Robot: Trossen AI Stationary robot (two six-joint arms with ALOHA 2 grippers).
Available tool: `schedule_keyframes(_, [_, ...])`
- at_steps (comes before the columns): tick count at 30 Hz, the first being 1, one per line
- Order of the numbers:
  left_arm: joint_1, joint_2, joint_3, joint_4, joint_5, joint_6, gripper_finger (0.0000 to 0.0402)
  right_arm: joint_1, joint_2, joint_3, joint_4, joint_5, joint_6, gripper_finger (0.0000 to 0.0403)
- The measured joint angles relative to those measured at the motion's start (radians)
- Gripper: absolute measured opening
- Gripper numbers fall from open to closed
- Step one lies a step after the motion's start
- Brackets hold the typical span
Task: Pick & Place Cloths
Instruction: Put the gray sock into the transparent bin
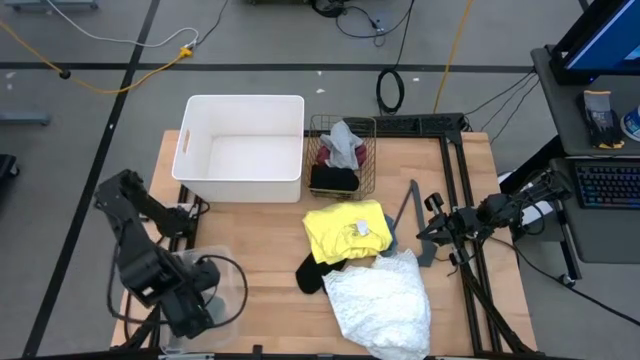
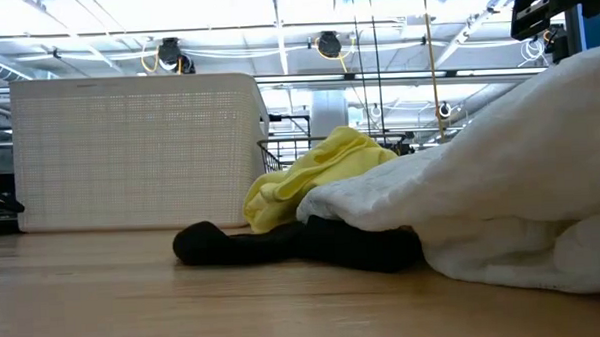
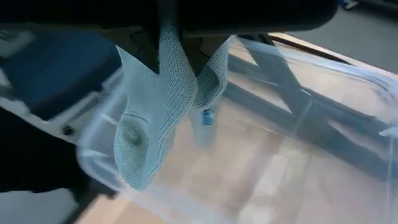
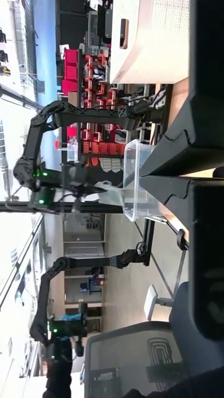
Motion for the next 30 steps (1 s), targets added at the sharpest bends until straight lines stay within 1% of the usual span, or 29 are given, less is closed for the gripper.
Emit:
schedule_keyframes(4, [0.002,0.000,-0.095,-0.001,-0.001,-0.004,0.0003,0.000,0.000,0.000,0.000,0.000,0.000,0.0000])
schedule_keyframes(10, [0.003,0.000,-0.204,0.014,0.003,-0.033,0.0003,0.000,0.000,0.000,0.000,0.000,0.000,0.0000])
schedule_keyframes(22, [0.001,0.000,-0.402,0.221,0.026,-0.076,0.0003,0.000,0.000,0.000,0.000,0.000,0.001,0.0000])
schedule_keyframes(30, [-0.014,0.000,-0.481,0.268,0.029,-0.097,0.0013,0.000,0.000,0.000,-0.001,0.000,0.001,0.0000])
